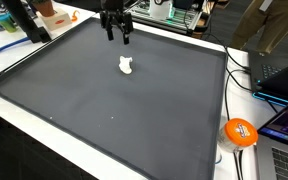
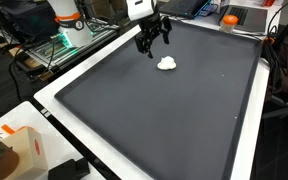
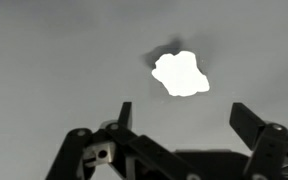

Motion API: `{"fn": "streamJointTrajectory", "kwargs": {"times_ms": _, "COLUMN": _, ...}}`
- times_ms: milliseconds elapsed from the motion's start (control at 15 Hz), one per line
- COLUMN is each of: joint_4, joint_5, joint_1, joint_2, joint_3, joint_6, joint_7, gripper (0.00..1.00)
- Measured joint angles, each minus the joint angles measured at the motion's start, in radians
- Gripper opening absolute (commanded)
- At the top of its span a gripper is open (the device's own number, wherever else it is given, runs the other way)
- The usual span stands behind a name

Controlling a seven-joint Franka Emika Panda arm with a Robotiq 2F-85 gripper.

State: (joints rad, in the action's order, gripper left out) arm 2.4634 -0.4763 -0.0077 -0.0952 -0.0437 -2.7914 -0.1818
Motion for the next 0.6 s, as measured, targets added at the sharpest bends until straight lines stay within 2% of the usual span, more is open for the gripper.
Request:
{"fn": "streamJointTrajectory", "kwargs": {"times_ms": 133, "joint_4": 0.009, "joint_5": -0.036, "joint_1": -0.009, "joint_2": 0.002, "joint_3": 0.000, "joint_6": -0.005, "joint_7": -0.057, "gripper": 1.00}}
{"fn": "streamJointTrajectory", "kwargs": {"times_ms": 467, "joint_4": 0.005, "joint_5": -0.058, "joint_1": -0.013, "joint_2": 0.001, "joint_3": -0.002, "joint_6": -0.005, "joint_7": -0.081, "gripper": 1.00}}
{"fn": "streamJointTrajectory", "kwargs": {"times_ms": 600, "joint_4": 0.000, "joint_5": -0.134, "joint_1": -0.014, "joint_2": -0.004, "joint_3": -0.010, "joint_6": -0.005, "joint_7": -0.147, "gripper": 1.00}}
